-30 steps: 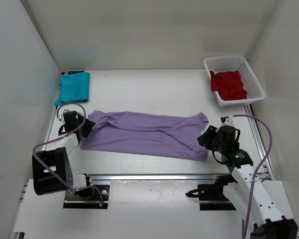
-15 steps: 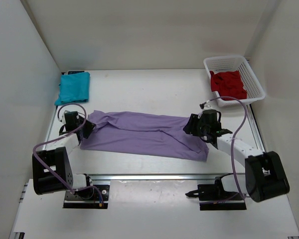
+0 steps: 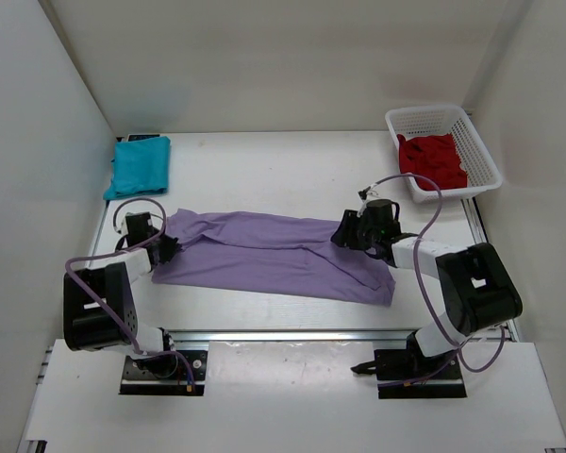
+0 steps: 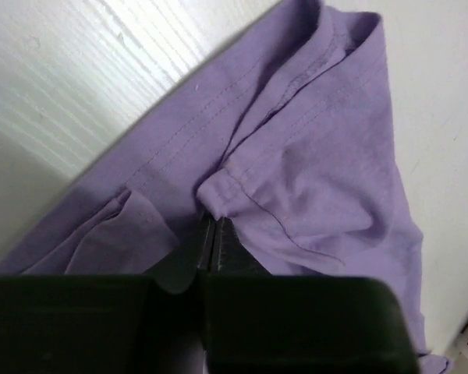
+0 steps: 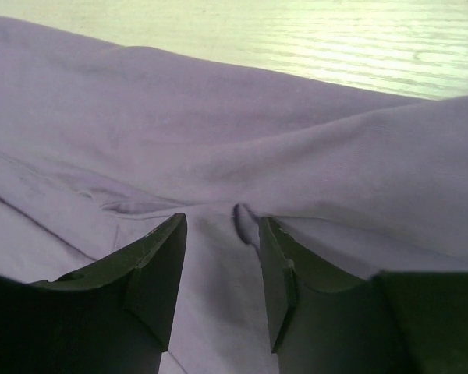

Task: Fold and stack the t-shirts
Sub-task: Fold the other side of the tshirt into a rectangle

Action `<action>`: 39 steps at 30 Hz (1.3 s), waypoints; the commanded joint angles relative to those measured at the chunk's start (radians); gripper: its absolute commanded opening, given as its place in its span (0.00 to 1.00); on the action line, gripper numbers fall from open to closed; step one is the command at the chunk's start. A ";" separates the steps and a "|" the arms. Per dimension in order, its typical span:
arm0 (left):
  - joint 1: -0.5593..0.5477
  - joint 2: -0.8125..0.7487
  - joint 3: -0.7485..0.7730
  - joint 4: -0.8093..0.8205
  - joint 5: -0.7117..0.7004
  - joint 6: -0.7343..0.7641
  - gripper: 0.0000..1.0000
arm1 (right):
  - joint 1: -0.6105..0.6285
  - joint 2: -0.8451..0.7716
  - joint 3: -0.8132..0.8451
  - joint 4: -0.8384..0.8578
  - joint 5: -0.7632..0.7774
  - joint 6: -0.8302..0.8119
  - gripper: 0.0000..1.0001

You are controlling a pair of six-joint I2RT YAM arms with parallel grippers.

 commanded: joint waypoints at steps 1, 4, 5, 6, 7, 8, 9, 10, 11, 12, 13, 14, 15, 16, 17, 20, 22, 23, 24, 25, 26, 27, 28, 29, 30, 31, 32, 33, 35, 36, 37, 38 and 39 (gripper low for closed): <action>0.000 -0.012 0.052 0.034 -0.002 0.014 0.02 | 0.023 0.000 0.043 0.060 -0.003 -0.014 0.40; -0.017 -0.023 0.092 0.026 -0.027 0.037 0.00 | 0.028 0.016 0.046 0.052 0.009 -0.019 0.32; -0.022 -0.029 0.103 0.020 -0.031 0.040 0.00 | 0.034 0.019 0.048 0.051 0.002 -0.019 0.28; -0.033 -0.039 0.124 0.018 -0.034 0.057 0.00 | 0.033 0.022 0.049 0.051 0.005 -0.014 0.25; -0.037 -0.039 0.150 0.003 -0.059 0.071 0.00 | 0.029 0.019 0.046 0.049 0.003 -0.020 0.21; -0.042 -0.040 0.179 0.003 -0.065 0.075 0.00 | 0.032 0.016 0.045 0.045 0.020 -0.024 0.18; -0.054 -0.045 0.196 -0.034 -0.065 0.098 0.00 | 0.033 0.014 0.042 0.051 0.028 -0.025 0.18; -0.053 -0.049 0.221 -0.048 -0.085 0.114 0.00 | 0.034 0.008 0.045 0.049 0.041 -0.025 0.13; -0.066 -0.061 0.244 -0.058 -0.102 0.123 0.00 | 0.033 0.006 0.048 0.042 0.042 -0.031 0.04; -0.076 -0.068 0.250 -0.075 -0.112 0.141 0.00 | 0.039 0.008 0.058 0.032 0.042 -0.025 0.00; -0.076 -0.084 0.259 -0.077 -0.125 0.160 0.00 | 0.034 0.000 0.058 0.017 0.037 -0.034 0.00; -0.082 -0.098 0.265 -0.091 -0.145 0.181 0.00 | 0.040 -0.007 0.065 0.003 0.038 -0.034 0.00; -0.085 -0.121 0.267 -0.095 -0.163 0.186 0.00 | 0.040 -0.024 0.063 -0.006 0.042 -0.039 0.00; -0.088 -0.131 0.264 -0.107 -0.166 0.207 0.00 | 0.052 -0.035 0.060 -0.026 0.048 -0.042 0.00; -0.086 -0.152 0.258 -0.118 -0.191 0.219 0.00 | 0.062 -0.071 0.052 -0.035 0.060 -0.042 0.00; -0.105 -0.199 0.238 -0.146 -0.250 0.262 0.00 | 0.123 -0.174 0.025 -0.108 0.106 -0.025 0.00; -0.134 -0.226 0.216 -0.144 -0.335 0.296 0.00 | 0.167 -0.242 -0.004 -0.149 0.132 -0.013 0.00; -0.145 -0.229 0.207 -0.149 -0.350 0.317 0.01 | 0.192 -0.263 -0.014 -0.182 0.146 -0.010 0.00; -0.152 -0.229 0.201 -0.143 -0.364 0.325 0.01 | 0.209 -0.289 -0.018 -0.205 0.155 0.001 0.00; -0.143 -0.224 0.195 -0.146 -0.355 0.318 0.03 | 0.244 -0.303 -0.029 -0.234 0.173 0.013 0.00; -0.126 -0.212 0.187 -0.143 -0.346 0.312 0.04 | 0.275 -0.314 -0.049 -0.263 0.183 0.036 0.00; -0.106 -0.206 0.176 -0.134 -0.332 0.304 0.04 | 0.308 -0.329 -0.052 -0.276 0.202 0.047 0.00; -0.100 -0.191 0.167 -0.123 -0.332 0.302 0.04 | 0.327 -0.342 -0.076 -0.279 0.210 0.065 0.00; -0.096 -0.169 0.167 -0.114 -0.324 0.295 0.05 | 0.351 -0.346 -0.102 -0.279 0.213 0.090 0.00; -0.082 -0.160 0.172 -0.118 -0.318 0.287 0.05 | 0.380 -0.351 -0.116 -0.278 0.226 0.105 0.01; -0.070 -0.134 0.178 -0.123 -0.298 0.279 0.05 | 0.396 -0.366 -0.124 -0.287 0.223 0.117 0.00; -0.063 -0.114 0.192 -0.114 -0.289 0.273 0.05 | 0.423 -0.365 -0.139 -0.294 0.247 0.136 0.00; -0.057 -0.105 0.198 -0.118 -0.272 0.260 0.05 | 0.442 -0.374 -0.138 -0.300 0.259 0.150 0.00; -0.042 -0.079 0.219 -0.121 -0.252 0.236 0.06 | 0.476 -0.389 -0.173 -0.302 0.270 0.171 0.02; -0.039 -0.080 0.224 -0.120 -0.243 0.232 0.06 | 0.499 -0.388 -0.173 -0.294 0.276 0.188 0.04; -0.033 -0.069 0.228 -0.129 -0.243 0.229 0.09 | 0.497 -0.403 -0.181 -0.288 0.272 0.185 0.08; -0.028 -0.071 0.227 -0.126 -0.243 0.223 0.11 | 0.500 -0.409 -0.188 -0.284 0.253 0.190 0.09; -0.022 -0.075 0.222 -0.129 -0.240 0.215 0.14 | 0.506 -0.411 -0.196 -0.270 0.241 0.194 0.09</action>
